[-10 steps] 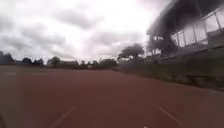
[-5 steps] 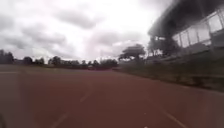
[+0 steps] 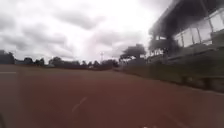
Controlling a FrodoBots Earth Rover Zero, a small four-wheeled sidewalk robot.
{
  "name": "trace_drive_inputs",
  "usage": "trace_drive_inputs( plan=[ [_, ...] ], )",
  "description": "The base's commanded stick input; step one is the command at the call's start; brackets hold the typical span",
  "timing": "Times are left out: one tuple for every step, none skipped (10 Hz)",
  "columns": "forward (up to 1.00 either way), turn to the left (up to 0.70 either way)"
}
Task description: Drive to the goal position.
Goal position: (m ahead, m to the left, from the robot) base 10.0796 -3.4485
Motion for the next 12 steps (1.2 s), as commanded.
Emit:
trace_drive_inputs(
  plan=[
    [0.70, 0.00],
    [0.70, 0.00],
    [0.70, 0.00],
    [0.70, 0.00],
    [0.70, 0.00],
    [0.70, 0.00],
    [0.70, 0.00],
    [0.70, 0.00],
    [0.70, 0.00],
    [0.70, 0.00],
    [0.70, 0.00],
    [0.70, 0.00]
  ],
)
